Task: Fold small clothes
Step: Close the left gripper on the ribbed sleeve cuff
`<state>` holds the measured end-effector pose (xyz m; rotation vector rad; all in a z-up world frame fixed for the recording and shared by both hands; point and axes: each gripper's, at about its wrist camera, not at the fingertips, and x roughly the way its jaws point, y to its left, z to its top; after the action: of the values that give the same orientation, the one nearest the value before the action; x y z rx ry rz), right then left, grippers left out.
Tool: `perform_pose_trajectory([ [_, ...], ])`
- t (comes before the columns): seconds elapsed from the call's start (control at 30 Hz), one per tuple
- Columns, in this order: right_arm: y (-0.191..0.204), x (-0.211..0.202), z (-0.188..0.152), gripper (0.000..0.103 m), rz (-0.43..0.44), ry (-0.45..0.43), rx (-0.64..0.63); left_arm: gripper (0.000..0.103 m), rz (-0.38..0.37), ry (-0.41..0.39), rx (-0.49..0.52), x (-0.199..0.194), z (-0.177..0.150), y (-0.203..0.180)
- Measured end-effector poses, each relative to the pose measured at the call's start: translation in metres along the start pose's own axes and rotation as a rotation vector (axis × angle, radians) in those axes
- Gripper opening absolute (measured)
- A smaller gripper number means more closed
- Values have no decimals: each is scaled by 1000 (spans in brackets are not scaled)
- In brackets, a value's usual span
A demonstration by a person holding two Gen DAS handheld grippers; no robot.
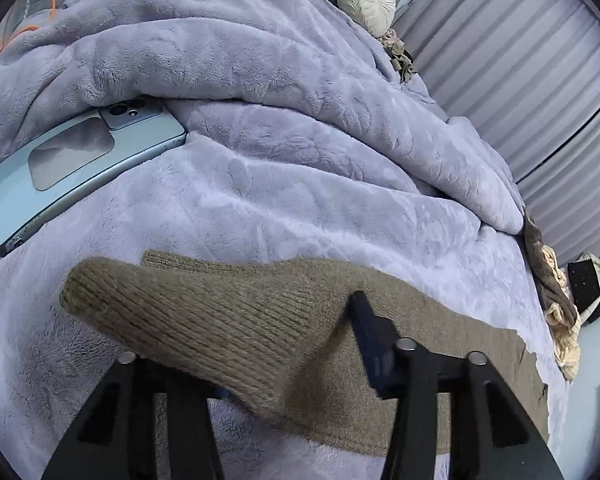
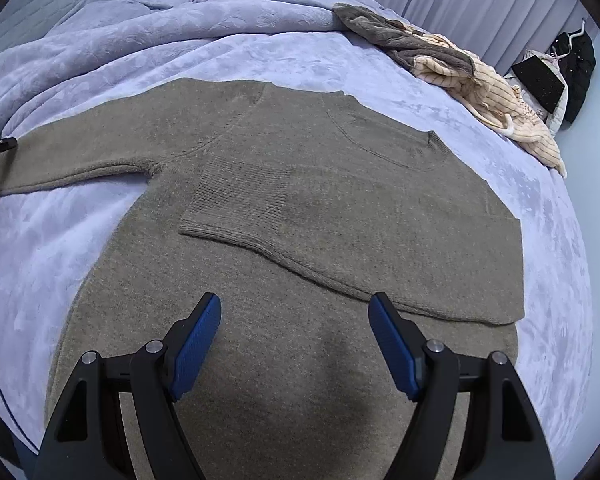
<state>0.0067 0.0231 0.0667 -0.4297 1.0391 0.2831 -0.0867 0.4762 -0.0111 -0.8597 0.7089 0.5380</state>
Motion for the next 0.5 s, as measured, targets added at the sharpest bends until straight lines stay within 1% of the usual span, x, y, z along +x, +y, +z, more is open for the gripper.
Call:
perform_pose_trajectory([
  [0.03,3,1,2,79,-1,2,-6,32,6,-8,1,0,0,1],
  [0.07,6,2,5,79,0,3,-12,22,5,-6,5,1,1,3],
  [0.1,8,3,7,79,1,3,-18,15,-7,0,5,1,1,3],
  [0.17,13,2,11,79,3,-2,-30,9,-24,-7,13,-5,3,1],
  [0.3,20,-1,15,79,3,-14,-47,9,-2,-69,81,-25,2,-15],
  [0.37,22,-1,16,79,4,-15,-50,9,-12,-96,117,-37,2,-22],
  [0.47,23,-2,17,79,14,-15,-48,9,15,-124,174,-49,1,-35],
  [0.5,23,-2,17,79,18,-15,-46,9,43,-132,201,-50,0,-41],
])
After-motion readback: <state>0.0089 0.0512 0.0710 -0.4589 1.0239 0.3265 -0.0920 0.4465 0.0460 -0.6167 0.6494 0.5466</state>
